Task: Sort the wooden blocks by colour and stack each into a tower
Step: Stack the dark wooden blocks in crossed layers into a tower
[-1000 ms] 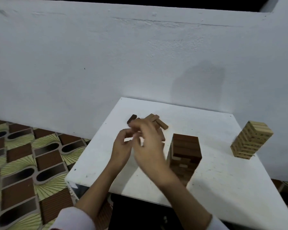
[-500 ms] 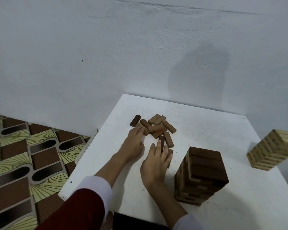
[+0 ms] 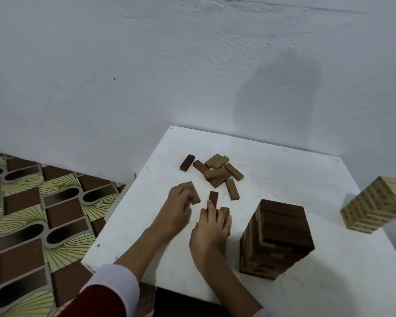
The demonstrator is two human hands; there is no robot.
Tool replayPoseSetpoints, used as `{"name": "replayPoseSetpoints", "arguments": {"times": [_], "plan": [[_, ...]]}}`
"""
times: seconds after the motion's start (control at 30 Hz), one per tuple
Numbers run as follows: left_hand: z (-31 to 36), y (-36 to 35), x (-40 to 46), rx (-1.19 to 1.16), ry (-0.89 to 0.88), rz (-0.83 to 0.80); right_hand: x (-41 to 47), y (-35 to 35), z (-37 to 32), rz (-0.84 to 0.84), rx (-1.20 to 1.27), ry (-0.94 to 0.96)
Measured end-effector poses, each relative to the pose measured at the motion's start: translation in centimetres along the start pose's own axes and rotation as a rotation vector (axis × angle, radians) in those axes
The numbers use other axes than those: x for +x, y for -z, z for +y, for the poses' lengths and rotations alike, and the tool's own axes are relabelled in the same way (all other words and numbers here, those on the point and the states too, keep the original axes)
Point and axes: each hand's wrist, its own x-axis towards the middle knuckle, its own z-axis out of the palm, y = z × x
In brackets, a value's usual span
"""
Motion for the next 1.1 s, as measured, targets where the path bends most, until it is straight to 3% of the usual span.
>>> {"name": "replayPoseSetpoints", "arguments": {"times": [0.17,0.27,0.33,0.43,0.53,0.87,1.1], "plan": [[0.2,1.5,-2.5,-0.08,0.001,-0.045,-2.4,-0.6,0.5,0.036,0.251,0.215],[-0.3,1.5,-3.6,-0.011,0.003,-0.119,-2.9,-0.2,0.6,0.097,0.529,0.131],[-0.3,1.5,-4.1,0.044,-0.005,-0.163,-2.9,0.1,0.6,0.132,0.512,0.029],[0.1,1.6,-4.2,-0.003,0.023,-0.169,-2.9,0.9,0.4,0.046,0.423,-0.063],[0.4,1.9,-4.6,-0.079,0.074,-0.158,-2.4,1.1,0.7,-0.065,0.44,-0.086],[0.1,2.2,-5.5,-0.189,0.149,-0.206,-2.2,1.6,0.9,-0.04,0.674,-0.098],[0.0,3.1,-4.6,-0.153,0.144,-0.302,-2.5,2.4,1.2,-0.124,0.793,-0.138]]}}
